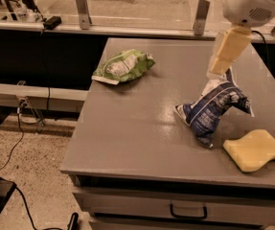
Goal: Pick green jalapeno chip bag
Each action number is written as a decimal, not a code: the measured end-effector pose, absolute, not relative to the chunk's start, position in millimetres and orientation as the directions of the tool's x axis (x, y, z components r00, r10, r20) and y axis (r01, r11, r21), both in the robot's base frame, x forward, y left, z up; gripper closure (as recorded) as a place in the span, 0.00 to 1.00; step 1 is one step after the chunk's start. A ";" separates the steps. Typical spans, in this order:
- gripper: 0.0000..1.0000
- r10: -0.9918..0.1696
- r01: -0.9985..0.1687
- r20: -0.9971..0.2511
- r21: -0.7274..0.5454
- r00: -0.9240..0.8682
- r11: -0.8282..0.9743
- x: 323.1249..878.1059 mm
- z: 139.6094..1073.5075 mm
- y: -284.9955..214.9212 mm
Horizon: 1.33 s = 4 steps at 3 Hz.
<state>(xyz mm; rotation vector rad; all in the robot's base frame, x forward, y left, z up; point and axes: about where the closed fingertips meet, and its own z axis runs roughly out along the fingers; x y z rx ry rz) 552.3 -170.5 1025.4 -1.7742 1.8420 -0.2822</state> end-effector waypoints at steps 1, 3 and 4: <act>0.00 -0.962 -0.836 -0.255 -0.545 0.093 0.064 586.6 1031.5 -144.4; 0.00 -0.929 -0.854 -0.316 -0.521 0.192 0.001 650.2 1017.7 -74.9; 0.00 -0.916 -0.859 -0.335 -0.511 0.221 -0.021 667.4 1000.1 -43.8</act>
Offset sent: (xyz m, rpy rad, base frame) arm 0.1125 0.1014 0.0000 0.0618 -0.0273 0.1817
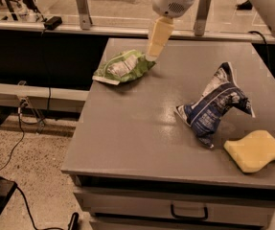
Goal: Pick green jalapeno chip bag
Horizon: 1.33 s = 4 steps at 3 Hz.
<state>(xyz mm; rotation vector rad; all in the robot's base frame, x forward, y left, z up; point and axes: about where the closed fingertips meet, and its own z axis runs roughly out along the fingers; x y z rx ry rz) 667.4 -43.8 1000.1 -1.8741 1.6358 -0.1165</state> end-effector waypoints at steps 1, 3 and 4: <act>0.00 -0.917 -0.851 -0.324 -0.525 0.233 -0.031 678.8 976.6 -21.5; 0.00 -0.924 -0.869 -0.308 -0.492 0.227 -0.050 710.1 913.2 19.0; 0.00 -0.925 -0.872 -0.308 -0.487 0.224 -0.049 710.1 910.2 18.7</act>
Offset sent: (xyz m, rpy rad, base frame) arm 0.0380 0.0586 -0.0815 -0.0370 -0.0260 -0.0083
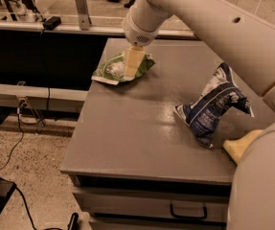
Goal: Pick green jalapeno chip bag
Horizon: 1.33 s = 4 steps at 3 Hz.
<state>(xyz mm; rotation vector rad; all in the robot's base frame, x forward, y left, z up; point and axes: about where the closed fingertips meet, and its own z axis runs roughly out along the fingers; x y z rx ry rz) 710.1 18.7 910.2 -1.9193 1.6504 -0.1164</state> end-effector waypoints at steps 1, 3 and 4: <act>0.00 -0.927 -0.889 -0.314 -0.456 0.204 -0.041 708.1 895.6 17.9; 0.00 -0.929 -0.917 -0.326 -0.397 0.177 -0.036 707.1 865.7 17.8; 0.18 -0.927 -0.929 -0.334 -0.369 0.169 -0.037 707.0 851.5 17.9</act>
Offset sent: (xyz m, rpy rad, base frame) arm -0.0041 -0.0031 -0.0398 -0.0049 0.1023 -0.0228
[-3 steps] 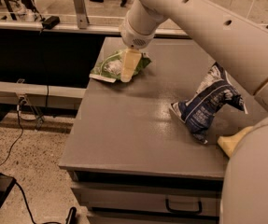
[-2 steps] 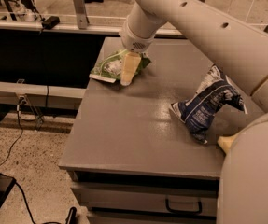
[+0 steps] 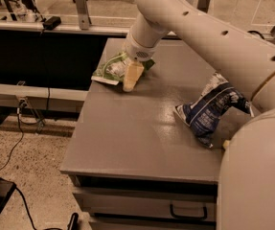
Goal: Pick green jalapeno chip bag
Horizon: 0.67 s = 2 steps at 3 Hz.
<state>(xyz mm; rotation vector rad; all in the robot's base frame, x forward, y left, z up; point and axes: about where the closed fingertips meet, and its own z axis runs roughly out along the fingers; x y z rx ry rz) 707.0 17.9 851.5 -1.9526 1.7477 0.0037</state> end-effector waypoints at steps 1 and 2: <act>0.41 -0.925 -0.935 -0.341 -0.354 0.167 -0.038 706.7 844.3 18.8; 0.64 -0.925 -0.935 -0.341 -0.354 0.167 -0.038 706.7 848.0 18.8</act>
Offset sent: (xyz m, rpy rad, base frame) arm 0.0003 -0.0022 -0.0033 0.0189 0.0213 0.0018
